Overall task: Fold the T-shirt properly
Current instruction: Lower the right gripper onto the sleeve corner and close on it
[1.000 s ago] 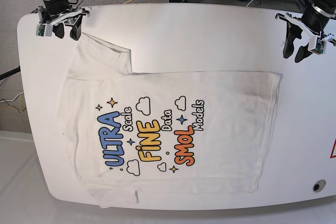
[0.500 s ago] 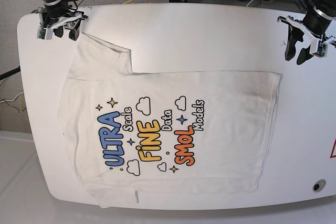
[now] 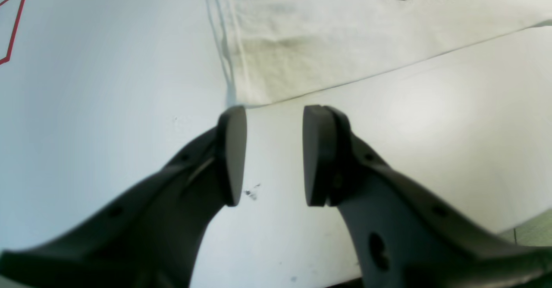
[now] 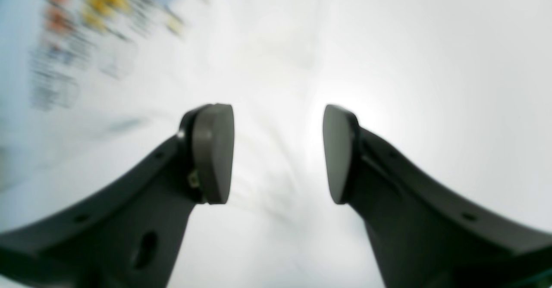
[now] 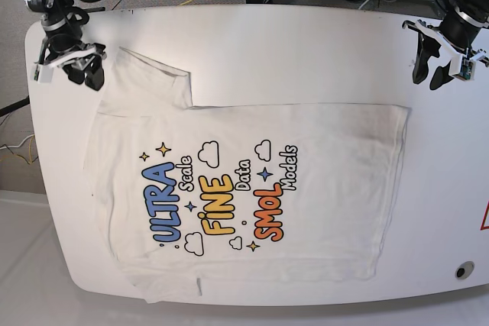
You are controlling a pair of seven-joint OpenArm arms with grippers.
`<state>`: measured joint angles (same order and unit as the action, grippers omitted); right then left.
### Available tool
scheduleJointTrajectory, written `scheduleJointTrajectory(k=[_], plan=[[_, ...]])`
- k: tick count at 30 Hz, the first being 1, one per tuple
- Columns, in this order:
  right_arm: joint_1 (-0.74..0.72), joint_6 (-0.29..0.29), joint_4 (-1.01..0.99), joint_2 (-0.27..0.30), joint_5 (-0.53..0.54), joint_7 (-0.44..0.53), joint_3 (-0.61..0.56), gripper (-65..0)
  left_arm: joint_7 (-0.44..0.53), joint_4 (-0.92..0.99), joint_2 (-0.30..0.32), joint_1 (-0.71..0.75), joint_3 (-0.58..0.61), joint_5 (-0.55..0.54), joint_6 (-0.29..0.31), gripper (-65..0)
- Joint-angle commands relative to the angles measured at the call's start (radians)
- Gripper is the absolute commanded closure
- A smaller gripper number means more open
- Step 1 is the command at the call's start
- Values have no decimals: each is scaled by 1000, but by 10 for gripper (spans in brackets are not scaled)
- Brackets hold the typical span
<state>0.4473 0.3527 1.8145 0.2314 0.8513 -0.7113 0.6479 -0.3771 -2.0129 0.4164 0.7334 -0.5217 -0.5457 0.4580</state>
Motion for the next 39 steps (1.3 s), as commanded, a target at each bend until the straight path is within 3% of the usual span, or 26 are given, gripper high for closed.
scheduleJointTrajectory(k=[1, 12, 39], plan=[[-13, 40, -42, 23, 30, 4, 2, -313, 23, -17, 8, -1, -15, -12, -2, -213], [-91, 146, -271, 29, 17, 48, -11, -314, 20, -18, 11, -1, -15, -8, -1, -215], [-176, 128, -405, -7, -45, 22, -18, -302, 13, -9, 16, -12, -8, 9, -9, -229]])
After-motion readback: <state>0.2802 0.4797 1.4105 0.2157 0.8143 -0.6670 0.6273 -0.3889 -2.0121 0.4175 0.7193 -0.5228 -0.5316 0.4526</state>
